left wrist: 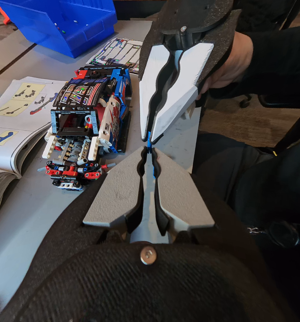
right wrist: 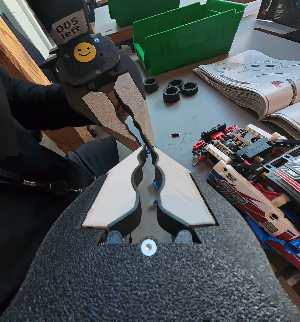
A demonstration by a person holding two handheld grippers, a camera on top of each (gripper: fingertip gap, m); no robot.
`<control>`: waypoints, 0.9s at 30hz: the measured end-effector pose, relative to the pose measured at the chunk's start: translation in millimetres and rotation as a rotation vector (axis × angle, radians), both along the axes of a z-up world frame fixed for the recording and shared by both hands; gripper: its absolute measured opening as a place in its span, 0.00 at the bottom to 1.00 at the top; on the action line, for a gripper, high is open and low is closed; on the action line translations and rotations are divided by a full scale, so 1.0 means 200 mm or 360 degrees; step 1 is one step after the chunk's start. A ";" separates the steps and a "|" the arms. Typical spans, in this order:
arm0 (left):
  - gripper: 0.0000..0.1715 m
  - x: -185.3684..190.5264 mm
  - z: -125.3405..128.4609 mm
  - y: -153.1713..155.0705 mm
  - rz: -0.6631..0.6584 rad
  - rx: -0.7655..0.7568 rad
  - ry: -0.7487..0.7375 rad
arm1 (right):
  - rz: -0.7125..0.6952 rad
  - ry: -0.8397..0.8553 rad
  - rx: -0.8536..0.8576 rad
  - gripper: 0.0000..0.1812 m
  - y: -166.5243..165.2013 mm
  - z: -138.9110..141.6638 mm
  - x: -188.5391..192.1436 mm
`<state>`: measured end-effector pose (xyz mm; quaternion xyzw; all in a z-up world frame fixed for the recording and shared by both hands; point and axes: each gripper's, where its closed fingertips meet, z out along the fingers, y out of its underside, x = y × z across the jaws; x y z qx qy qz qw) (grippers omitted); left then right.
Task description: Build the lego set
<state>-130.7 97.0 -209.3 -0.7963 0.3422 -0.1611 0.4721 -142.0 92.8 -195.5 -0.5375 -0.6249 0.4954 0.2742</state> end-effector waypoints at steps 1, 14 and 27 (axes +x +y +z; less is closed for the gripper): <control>0.02 0.00 0.00 0.00 0.0006 -0.0014 -0.0025 | 0.0000 -0.0003 -0.0017 0.02 0.00 0.00 0.00; 0.11 -0.01 -0.27 -0.05 -0.0076 -0.0324 0.0017 | -0.0019 -0.0290 0.0124 0.02 0.05 -0.25 0.07; 0.03 0.02 -0.39 0.00 -0.0132 -0.0436 0.0140 | 0.0030 -0.0386 0.0268 0.02 0.04 -0.35 0.07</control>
